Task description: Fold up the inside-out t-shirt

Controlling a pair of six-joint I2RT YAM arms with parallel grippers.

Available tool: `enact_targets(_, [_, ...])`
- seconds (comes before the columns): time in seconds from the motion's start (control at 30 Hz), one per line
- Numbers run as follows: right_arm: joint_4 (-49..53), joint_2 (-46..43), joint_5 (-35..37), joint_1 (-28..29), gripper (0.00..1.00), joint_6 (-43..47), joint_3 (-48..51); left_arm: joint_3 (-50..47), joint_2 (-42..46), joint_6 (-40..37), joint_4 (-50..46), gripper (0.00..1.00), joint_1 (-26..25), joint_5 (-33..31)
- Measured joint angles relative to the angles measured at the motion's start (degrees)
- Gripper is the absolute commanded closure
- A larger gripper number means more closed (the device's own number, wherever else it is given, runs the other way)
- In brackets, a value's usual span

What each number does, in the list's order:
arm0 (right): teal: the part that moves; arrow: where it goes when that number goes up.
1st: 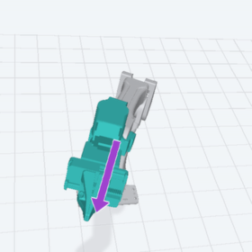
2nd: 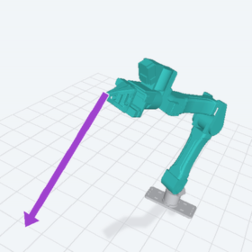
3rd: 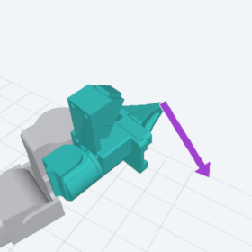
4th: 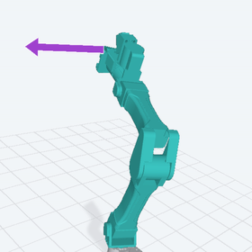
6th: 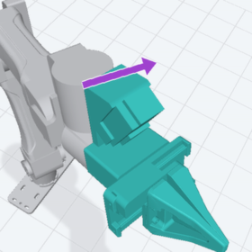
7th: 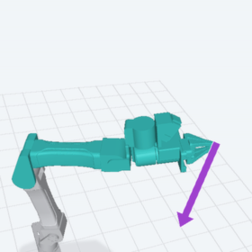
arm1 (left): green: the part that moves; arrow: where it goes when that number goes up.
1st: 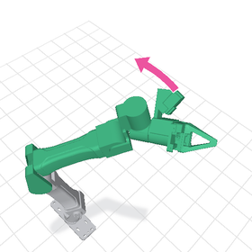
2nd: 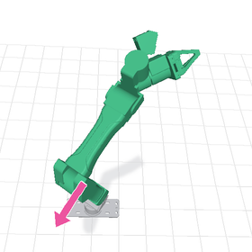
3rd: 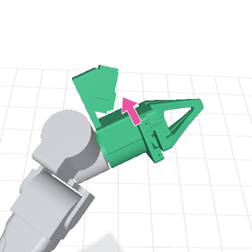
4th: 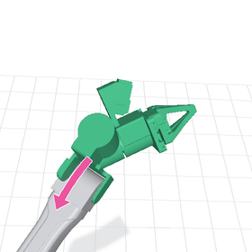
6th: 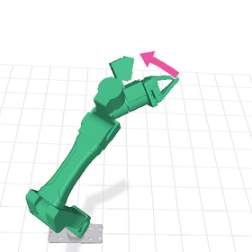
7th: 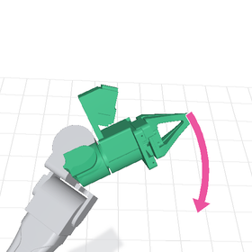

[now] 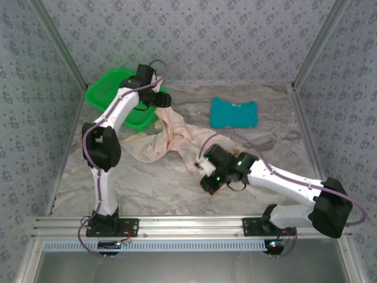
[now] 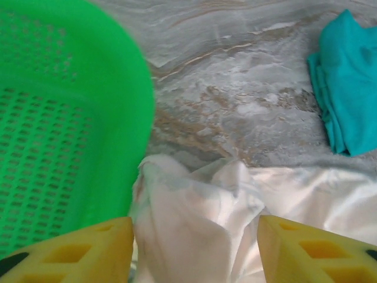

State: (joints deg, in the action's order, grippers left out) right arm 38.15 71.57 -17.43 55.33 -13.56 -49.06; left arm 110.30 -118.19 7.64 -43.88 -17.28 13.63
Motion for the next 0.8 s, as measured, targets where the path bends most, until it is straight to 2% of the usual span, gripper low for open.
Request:
enact_targets(0.1, [0.6,3.6,-3.6,5.8,0.96,-1.4,0.9,-10.9,8.2,1.2,0.0,0.35,0.5,0.2])
enact_targets(0.13, [1.6,4.7,-4.0,6.9,0.9,-1.7,0.9,-15.4,11.8,1.6,0.1,0.33,0.4,0.6])
enact_targets(0.17, [2.8,5.4,-4.3,7.4,0.79,-2.0,1.0,-20.0,15.5,2.1,0.2,0.3,0.3,1.0])
enact_targets(0.2, [4.2,5.5,-4.5,7.2,0.69,-2.1,1.1,-25.0,19.6,2.7,0.3,0.27,0.2,1.5])
enact_targets(0.27, [6.8,4.2,-4.9,4.7,0.57,-2.3,1.1,-34.4,27.5,3.7,0.3,0.2,-0.1,2.3])
enact_targets(0.37, [8.4,1.0,-5.0,-0.5,0.52,-3.0,-0.2,-45.1,36.0,3.7,0.4,0.02,-0.4,2.6])
enact_targets(0.43, [8.1,0.3,-3.8,-2.0,0.5,-3.2,-2.3,-50.4,39.5,3.6,0.6,0.01,-0.5,1.8])
enact_targets(0.57, [4.9,3.8,1.2,1.8,0.47,-3.6,-6.1,-55.5,39.5,5.2,1.4,0.0,-0.5,-1.6])
enact_targets(0.73, [1.3,14.4,7.0,9.9,0.46,-5.6,-7.9,-55.5,30.6,10.2,4.1,0.0,-0.5,-6.0])
enact_targets(0.8, [0.4,17.8,8.2,11.8,0.49,-6.9,-7.9,-55.5,26.4,11.5,5.8,0.07,-0.5,-6.8])
